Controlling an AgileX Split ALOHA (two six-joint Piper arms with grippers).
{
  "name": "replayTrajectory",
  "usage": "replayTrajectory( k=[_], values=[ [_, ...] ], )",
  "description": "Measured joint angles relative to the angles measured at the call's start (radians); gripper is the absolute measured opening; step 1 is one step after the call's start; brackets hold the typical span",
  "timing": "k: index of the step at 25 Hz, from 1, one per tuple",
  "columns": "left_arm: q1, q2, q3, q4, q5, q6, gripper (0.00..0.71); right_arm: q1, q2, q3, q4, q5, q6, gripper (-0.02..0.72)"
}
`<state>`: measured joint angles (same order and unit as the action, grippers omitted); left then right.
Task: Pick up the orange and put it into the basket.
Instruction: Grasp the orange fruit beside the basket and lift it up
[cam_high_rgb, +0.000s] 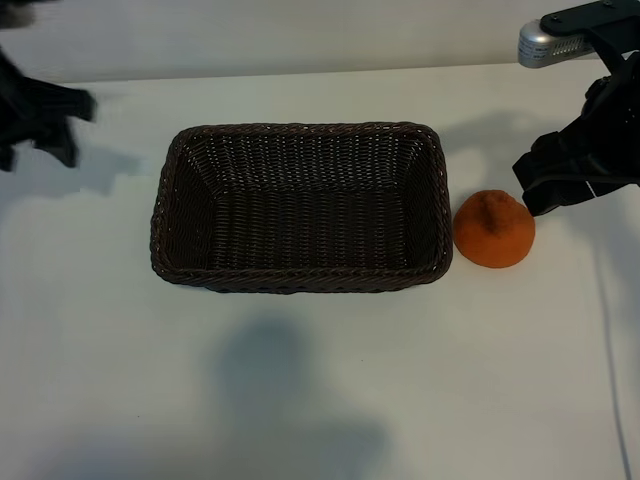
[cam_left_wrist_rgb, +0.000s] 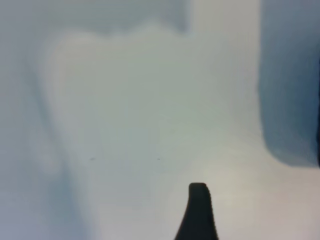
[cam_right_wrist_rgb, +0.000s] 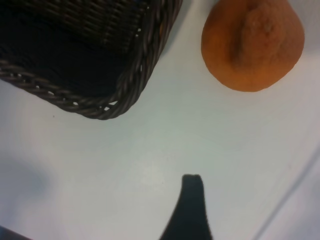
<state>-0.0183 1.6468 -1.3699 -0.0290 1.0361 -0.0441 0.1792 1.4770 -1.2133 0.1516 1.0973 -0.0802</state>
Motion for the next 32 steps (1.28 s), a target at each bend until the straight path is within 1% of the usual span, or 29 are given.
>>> replayTrajectory(
  k=[2, 4, 5, 6, 11, 16, 19, 24, 27, 32],
  values=[
    [0.06, -0.046, 0.0, -0.028, 0.002, 0.033, 0.589, 0.0, 0.0, 0.0, 0.0, 0.0, 0.0, 0.595],
    [0.107, -0.093, 0.0, -0.084, 0.002, 0.069, 0.589, 0.0, 0.0, 0.0, 0.0, 0.0, 0.0, 0.595],
    [0.123, -0.118, 0.0, -0.105, 0.002, 0.089, 0.589, 0.0, 0.0, 0.0, 0.0, -0.001, 0.0, 0.595],
    [0.129, -0.142, 0.0, -0.124, 0.002, 0.107, 0.588, 0.0, 0.0, 0.0, 0.0, -0.001, 0.0, 0.595],
    [0.134, -0.207, 0.0, -0.164, 0.009, 0.138, 0.588, 0.0, 0.0, 0.0, 0.0, -0.001, 0.0, 0.595],
    [0.134, -0.26, 0.0, -0.195, 0.051, 0.178, 0.588, 0.0, 0.0, 0.0, 0.0, -0.001, 0.0, 0.595],
    [0.134, -0.35, 0.0, -0.242, 0.057, 0.225, 0.586, 0.0, 0.0, 0.0, 0.0, -0.001, 0.0, 0.595],
    [0.134, -0.549, 0.003, -0.268, 0.063, 0.278, 0.584, 0.0, 0.0, 0.0, 0.0, -0.001, 0.0, 0.595],
    [0.134, -0.691, 0.065, -0.27, 0.054, 0.297, 0.584, 0.0, 0.0, 0.0, 0.0, -0.001, 0.0, 0.595],
    [0.134, -0.981, 0.267, -0.263, -0.018, 0.313, 0.583, 0.0, 0.0, 0.0, 0.0, -0.001, 0.0, 0.595]
  ],
)
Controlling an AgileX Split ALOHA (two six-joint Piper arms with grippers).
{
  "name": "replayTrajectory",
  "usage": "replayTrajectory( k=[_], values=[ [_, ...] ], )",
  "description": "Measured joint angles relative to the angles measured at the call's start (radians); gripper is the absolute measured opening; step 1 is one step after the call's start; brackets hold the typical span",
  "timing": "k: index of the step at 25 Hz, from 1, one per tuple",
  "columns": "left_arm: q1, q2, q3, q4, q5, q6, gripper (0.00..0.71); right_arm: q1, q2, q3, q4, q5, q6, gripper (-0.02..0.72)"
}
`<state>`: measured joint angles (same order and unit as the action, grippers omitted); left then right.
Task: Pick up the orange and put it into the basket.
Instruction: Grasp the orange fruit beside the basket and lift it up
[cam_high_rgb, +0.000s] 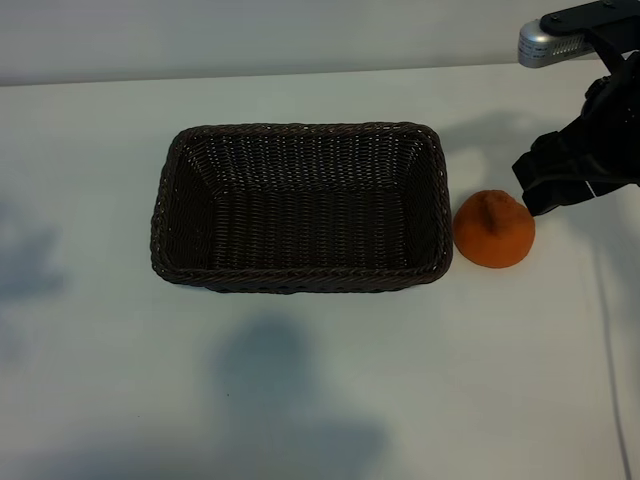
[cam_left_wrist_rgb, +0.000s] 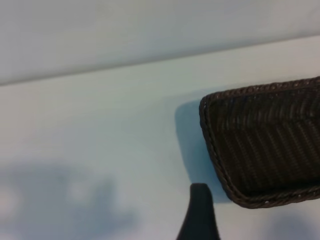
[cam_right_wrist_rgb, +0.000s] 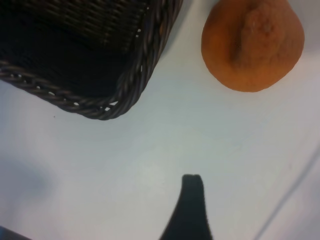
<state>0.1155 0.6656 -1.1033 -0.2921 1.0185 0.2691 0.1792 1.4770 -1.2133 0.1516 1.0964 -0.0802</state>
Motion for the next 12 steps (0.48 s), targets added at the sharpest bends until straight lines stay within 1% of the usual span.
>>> replayTrajectory(
  k=[5, 12],
  values=[
    [0.0, -0.226, 0.198, 0.032, -0.042, -0.036, 0.583, 0.0, 0.0, 0.0, 0.0, 0.0, 0.0, 0.595],
    [0.0, -0.466, 0.407, 0.221, -0.062, -0.186, 0.583, 0.0, 0.0, 0.0, 0.0, 0.001, 0.0, 0.595]
  ],
)
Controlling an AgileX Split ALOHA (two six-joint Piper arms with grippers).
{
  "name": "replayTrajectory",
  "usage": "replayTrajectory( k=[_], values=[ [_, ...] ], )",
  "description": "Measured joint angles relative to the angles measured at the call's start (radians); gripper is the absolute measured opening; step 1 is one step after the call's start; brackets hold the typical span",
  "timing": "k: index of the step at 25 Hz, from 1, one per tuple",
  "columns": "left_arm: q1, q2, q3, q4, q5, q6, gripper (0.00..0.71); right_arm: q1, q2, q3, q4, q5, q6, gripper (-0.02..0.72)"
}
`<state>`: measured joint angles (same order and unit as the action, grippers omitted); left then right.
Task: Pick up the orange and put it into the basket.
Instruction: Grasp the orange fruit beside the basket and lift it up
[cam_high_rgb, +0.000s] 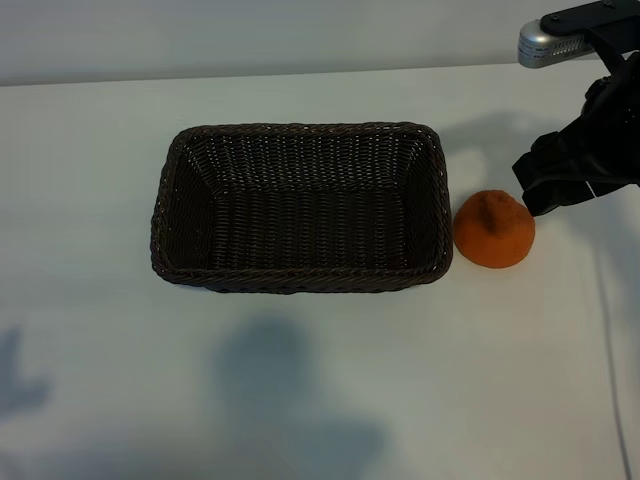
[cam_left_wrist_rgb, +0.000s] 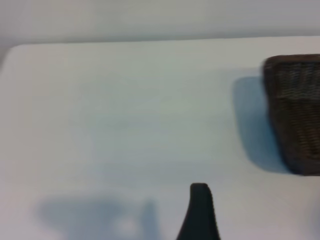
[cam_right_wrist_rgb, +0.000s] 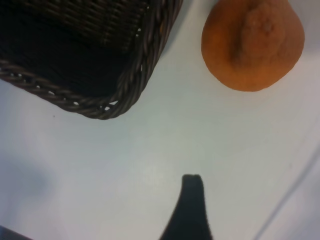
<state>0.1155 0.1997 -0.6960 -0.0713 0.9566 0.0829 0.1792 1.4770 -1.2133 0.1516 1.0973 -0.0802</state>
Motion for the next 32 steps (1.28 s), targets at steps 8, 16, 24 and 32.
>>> replayTrajectory(
  k=[8, 16, 24, 32],
  values=[
    [0.0, -0.188, 0.174, 0.018, -0.02, -0.016, 0.582, 0.0, 0.0, 0.0, 0.0, 0.015, -0.003, 0.595],
    [0.0, -0.207, 0.189, 0.018, -0.031, -0.018, 0.582, 0.0, 0.0, 0.0, 0.0, 0.015, -0.003, 0.595],
    [0.0, -0.208, 0.189, 0.018, -0.031, -0.02, 0.582, 0.0, 0.0, 0.0, 0.0, 0.015, -0.003, 0.595],
    [-0.026, -0.208, 0.189, 0.018, -0.029, -0.02, 0.581, 0.0, 0.0, 0.0, -0.001, 0.007, -0.003, 0.595]
  ],
)
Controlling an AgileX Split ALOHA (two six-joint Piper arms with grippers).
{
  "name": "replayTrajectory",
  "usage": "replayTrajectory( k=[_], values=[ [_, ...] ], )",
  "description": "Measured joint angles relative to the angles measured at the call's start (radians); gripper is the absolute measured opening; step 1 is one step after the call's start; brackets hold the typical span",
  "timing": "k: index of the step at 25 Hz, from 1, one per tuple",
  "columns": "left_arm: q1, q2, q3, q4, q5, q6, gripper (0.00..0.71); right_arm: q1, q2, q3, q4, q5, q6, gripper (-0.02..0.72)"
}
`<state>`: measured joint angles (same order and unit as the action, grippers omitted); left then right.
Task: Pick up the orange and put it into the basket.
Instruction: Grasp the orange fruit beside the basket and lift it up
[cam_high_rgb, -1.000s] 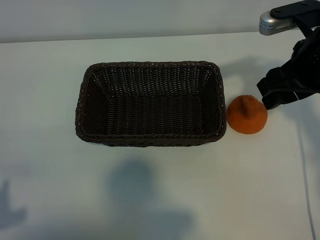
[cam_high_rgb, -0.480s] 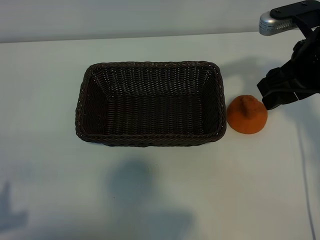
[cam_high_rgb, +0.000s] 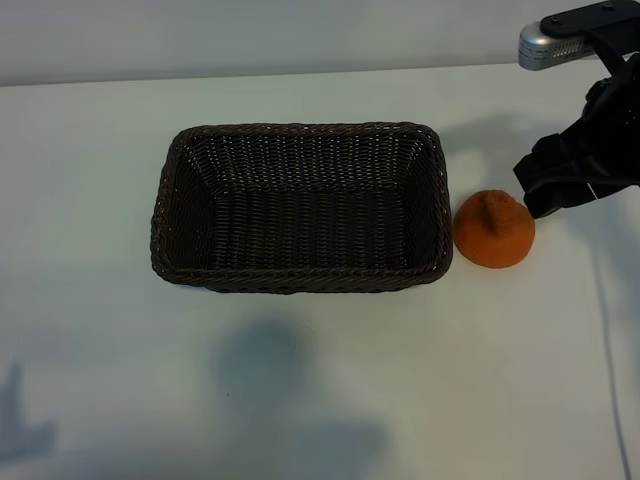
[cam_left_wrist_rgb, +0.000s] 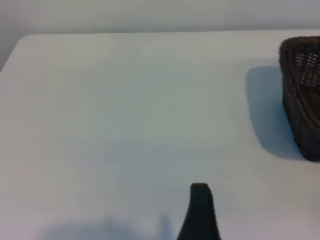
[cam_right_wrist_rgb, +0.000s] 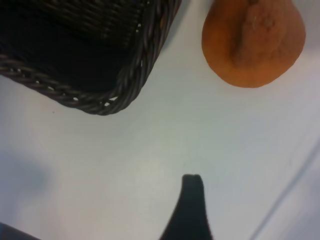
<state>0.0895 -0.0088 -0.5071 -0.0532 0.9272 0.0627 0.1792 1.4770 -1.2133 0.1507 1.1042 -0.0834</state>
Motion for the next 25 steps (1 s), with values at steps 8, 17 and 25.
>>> replayTrajectory(
  k=[8, 17, 25],
  values=[
    [-0.059, 0.0, 0.005, -0.001, 0.144, 0.008, 0.581, 0.0, 0.0, 0.0, -0.001, -0.004, 0.0, 0.595],
    [-0.059, 0.0, 0.007, 0.0, 0.157, 0.009, 0.581, 0.0, 0.0, 0.0, 0.001, -0.066, 0.009, 0.595],
    [-0.059, 0.0, 0.007, 0.0, 0.159, 0.01, 0.58, 0.0, 0.101, 0.0, 0.0, -0.15, 0.101, 0.595]
  ],
)
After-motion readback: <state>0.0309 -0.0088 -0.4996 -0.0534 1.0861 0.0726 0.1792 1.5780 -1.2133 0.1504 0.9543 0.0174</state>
